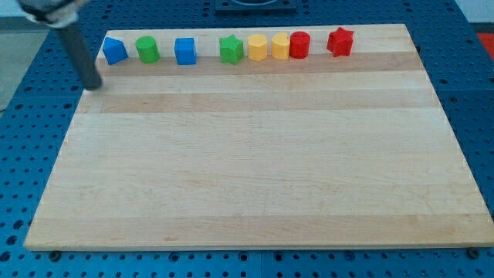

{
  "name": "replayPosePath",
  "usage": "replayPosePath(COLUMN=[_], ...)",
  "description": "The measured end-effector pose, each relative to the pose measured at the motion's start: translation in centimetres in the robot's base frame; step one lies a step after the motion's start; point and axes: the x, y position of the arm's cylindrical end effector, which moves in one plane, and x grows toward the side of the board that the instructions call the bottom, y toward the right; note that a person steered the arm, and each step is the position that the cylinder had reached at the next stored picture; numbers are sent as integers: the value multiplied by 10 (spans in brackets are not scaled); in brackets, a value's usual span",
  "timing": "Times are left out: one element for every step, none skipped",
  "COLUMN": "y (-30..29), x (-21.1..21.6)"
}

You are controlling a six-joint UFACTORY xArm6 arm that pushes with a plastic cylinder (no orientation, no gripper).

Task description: Push the blue triangle closer to green circle

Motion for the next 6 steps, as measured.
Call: replayPosePath(y=[-2, -2, -1, 6, 6, 20], x=[-3, -5, -36, -68, -90, -96])
